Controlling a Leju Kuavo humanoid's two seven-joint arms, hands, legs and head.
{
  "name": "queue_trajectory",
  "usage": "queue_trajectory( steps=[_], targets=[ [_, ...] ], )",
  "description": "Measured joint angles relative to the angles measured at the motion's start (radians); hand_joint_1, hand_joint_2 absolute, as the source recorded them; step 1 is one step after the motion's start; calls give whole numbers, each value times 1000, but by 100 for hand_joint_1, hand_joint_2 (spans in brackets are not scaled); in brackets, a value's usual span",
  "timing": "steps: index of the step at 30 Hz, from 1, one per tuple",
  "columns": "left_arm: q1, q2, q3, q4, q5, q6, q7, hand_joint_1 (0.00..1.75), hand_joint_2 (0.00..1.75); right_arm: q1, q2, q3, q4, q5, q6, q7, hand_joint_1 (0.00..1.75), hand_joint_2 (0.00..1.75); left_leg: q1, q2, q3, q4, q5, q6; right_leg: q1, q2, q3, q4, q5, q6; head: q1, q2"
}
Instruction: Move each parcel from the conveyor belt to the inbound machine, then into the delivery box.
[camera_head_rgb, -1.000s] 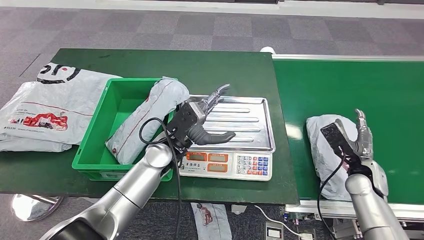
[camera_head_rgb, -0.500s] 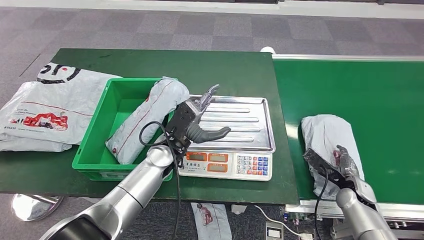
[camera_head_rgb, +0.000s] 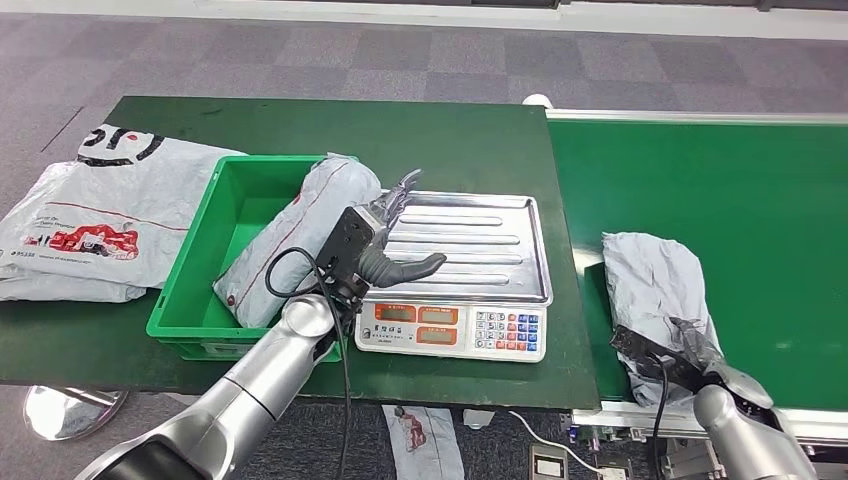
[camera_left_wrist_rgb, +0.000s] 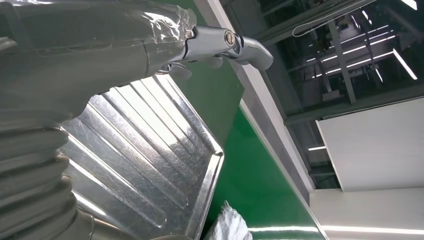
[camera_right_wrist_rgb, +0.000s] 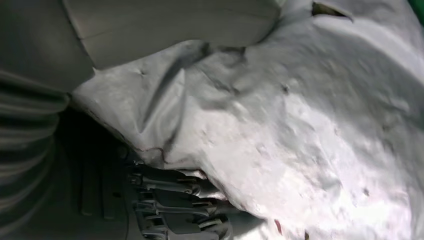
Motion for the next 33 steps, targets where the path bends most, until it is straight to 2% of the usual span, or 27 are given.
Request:
queue_trajectory(
  steps=[5,12,19,25,33],
  targets=[
    [15,12,3,-22,7,9,0,0,175,-7,-22,14,-17,-2,11,0,175,175,0,0,0,0,0,0,0,0,1,0,0,0,0,0],
    [38,26,19,-56,1,20,5,0,175,-14,-24,17,-33,6,-21,11,175,175,0,0,1,0,0,0,0,0,1,0,0,0,0,0],
    [47,35,32,-76,-15,40,18,0,175,-1,-24,17,-84,35,-153,45,175,175,0,1,0,0,0,0,0,1,0,0,0,0,0,0],
    [48,37,37,-82,-16,66,29,0,175,16,-28,-12,-171,48,-380,25,175,175,0,1,0,0,0,0,0,1,0,0,0,0,0,0],
    [48,37,37,-85,-18,71,32,0,175,24,-34,-49,-234,44,-410,18,175,175,0,1,0,0,0,0,0,1,-1,0,0,0,0,0]
  ],
)
